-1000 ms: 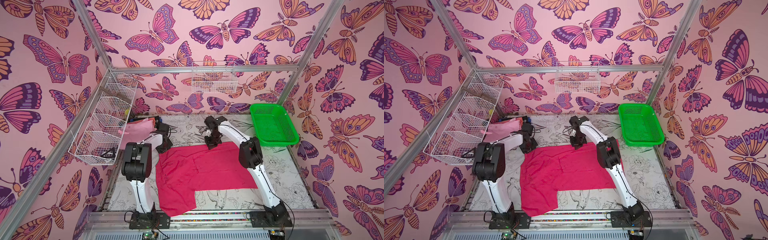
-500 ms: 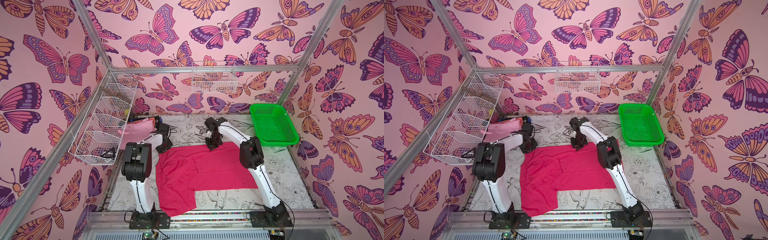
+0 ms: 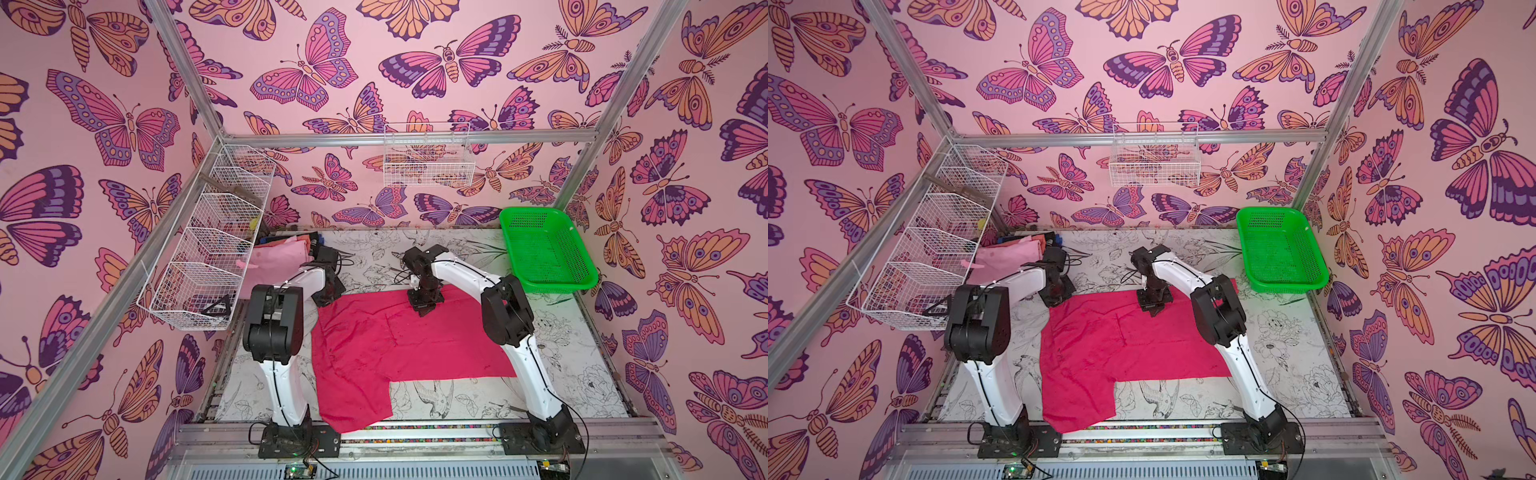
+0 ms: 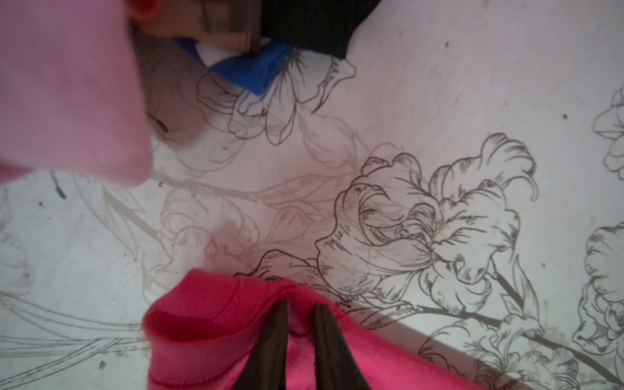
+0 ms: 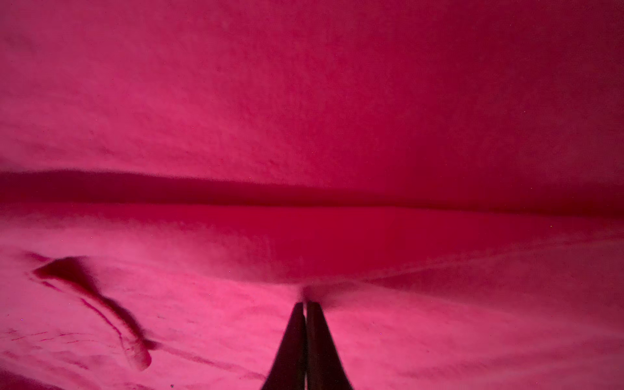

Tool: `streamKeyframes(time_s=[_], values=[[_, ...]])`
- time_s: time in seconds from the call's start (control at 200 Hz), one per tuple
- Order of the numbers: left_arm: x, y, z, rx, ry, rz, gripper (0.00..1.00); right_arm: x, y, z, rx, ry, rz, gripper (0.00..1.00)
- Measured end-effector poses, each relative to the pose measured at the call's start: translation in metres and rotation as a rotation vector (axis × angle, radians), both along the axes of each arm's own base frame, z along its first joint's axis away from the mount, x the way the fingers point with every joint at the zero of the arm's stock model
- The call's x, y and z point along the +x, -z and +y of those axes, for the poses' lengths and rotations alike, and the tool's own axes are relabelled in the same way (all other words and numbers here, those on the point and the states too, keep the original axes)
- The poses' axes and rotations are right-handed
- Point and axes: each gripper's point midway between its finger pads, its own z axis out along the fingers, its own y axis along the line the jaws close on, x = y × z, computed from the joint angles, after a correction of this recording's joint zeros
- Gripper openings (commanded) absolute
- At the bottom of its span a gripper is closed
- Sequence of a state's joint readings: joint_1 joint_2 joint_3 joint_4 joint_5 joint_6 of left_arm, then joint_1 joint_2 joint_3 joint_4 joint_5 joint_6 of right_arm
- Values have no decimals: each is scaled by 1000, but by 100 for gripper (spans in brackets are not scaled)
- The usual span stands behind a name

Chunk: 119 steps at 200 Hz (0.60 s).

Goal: Fold and stack t-shirts
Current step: Smooth out the T-shirt at the center of the board.

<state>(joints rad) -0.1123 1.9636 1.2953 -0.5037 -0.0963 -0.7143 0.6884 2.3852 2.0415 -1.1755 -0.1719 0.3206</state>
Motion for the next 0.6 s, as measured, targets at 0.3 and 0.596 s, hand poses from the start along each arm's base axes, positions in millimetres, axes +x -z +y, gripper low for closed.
streamKeyframes(time_s=[0.3, 0.596], values=[[0, 0, 0, 0, 0, 0, 19, 17, -22, 12, 43, 15, -69, 31], [0, 0, 0, 0, 0, 0, 19, 26, -34, 19, 73, 24, -102, 35]])
